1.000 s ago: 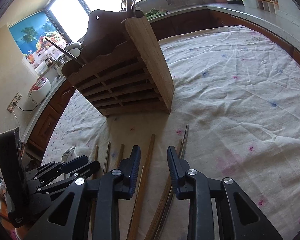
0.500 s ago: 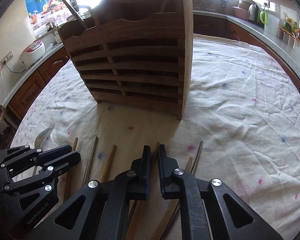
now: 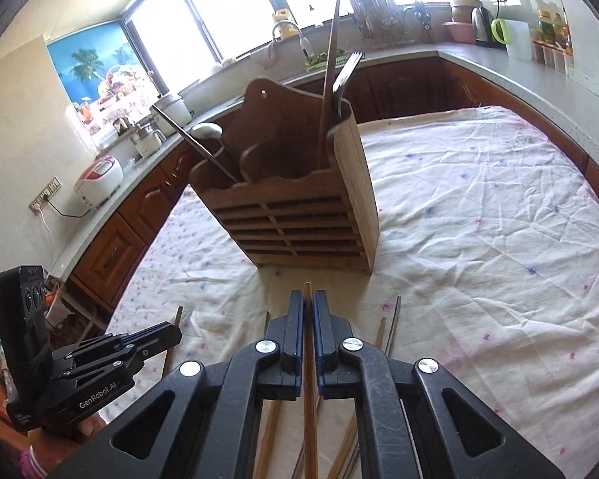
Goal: Organize utensils
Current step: 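Lift the chopsticks up over the wooden holder with both tools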
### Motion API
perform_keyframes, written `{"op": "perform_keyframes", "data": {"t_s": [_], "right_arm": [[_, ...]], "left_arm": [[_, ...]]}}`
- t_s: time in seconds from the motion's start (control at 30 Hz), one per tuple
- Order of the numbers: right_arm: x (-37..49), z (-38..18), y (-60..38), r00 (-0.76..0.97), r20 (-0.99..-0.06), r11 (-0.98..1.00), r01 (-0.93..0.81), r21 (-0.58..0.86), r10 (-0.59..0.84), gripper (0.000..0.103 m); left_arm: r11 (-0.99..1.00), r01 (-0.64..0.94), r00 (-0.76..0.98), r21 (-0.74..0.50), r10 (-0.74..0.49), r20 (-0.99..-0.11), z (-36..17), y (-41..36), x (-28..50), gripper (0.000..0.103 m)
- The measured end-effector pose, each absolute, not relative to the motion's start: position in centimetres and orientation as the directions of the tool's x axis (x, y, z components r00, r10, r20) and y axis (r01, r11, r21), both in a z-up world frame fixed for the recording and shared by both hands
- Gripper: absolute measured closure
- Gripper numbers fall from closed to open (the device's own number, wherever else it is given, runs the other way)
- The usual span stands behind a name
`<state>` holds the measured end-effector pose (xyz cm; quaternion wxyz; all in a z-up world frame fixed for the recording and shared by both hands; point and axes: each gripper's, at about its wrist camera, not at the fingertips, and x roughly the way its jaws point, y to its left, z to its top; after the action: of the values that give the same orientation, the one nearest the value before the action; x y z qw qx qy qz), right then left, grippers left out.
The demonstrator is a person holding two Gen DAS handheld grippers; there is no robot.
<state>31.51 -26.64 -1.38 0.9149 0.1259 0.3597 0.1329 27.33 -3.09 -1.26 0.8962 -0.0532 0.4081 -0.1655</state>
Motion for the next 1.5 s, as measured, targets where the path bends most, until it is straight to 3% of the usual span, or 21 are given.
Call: {"op": "perform_keyframes", "data": {"t_s": [0.7,1.5], "right_arm": [[25.8,6.2,-27.0,0.826,-0.464,0.931,-0.182,0.317,0.319,0.099],[27.6,10.1,-28.4,0.885,-0.362,0.93,-0.177,0.321,0.293,0.099]], "left_arm": [[0.912,0.279,0.736,-0.302,-0.405,-0.542,7.3,0.7,21.4,0.098],[0.909,0.293,0.806,-0.298,-0.402,-0.434,11.9,0.7,23.4,0.098]]}}
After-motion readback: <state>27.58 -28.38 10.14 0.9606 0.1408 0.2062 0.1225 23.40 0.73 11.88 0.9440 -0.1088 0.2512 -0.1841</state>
